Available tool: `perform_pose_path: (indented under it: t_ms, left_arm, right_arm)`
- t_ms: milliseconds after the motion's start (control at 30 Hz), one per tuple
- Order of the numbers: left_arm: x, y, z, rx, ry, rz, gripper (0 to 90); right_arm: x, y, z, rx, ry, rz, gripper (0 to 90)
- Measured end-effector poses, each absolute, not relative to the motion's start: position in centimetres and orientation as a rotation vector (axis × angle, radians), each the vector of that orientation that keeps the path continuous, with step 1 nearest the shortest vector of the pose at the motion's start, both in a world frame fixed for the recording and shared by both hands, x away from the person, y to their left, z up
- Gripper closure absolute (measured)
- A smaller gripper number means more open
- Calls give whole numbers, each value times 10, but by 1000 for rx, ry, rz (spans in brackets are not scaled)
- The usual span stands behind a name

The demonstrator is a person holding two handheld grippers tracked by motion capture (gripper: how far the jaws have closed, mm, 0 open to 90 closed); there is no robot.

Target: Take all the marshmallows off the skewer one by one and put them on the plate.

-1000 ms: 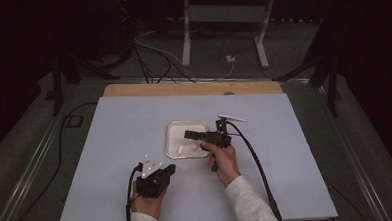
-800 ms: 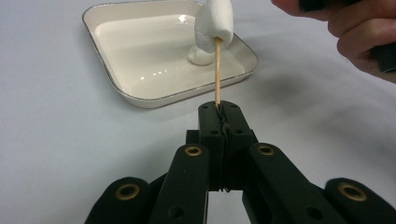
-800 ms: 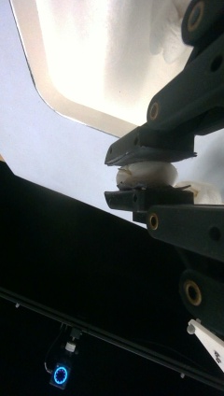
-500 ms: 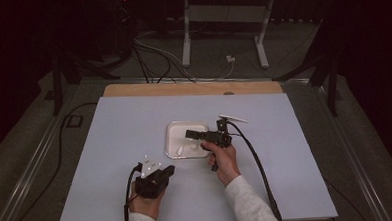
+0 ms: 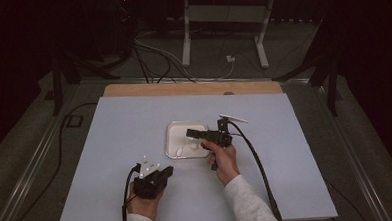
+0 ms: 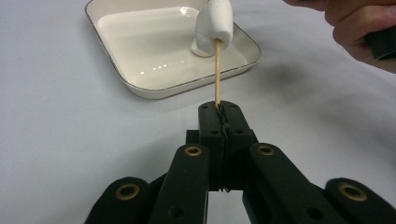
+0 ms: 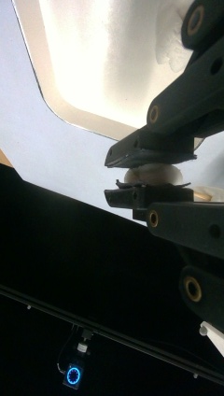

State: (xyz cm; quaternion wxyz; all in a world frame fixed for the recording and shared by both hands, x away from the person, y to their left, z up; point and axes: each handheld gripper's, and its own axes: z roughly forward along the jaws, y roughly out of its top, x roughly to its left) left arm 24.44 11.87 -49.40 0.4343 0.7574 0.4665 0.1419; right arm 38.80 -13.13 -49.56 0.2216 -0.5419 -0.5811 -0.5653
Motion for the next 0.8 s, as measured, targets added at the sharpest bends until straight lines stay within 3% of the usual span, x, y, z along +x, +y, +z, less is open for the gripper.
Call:
perform_pose_path:
  t_ms: [367, 600, 800]
  left_arm:
    - [241, 123, -495, 1917, 1172, 353, 900]
    - [242, 140, -497, 1870, 1234, 343, 900]
    - [243, 133, -498, 1877, 1214, 350, 900]
  right_arm:
    - [389, -133, -497, -1527, -1603, -1579, 814]
    - [399, -170, -488, -1630, -1596, -1635, 800]
    - [398, -163, -492, -1627, -1688, -1602, 780]
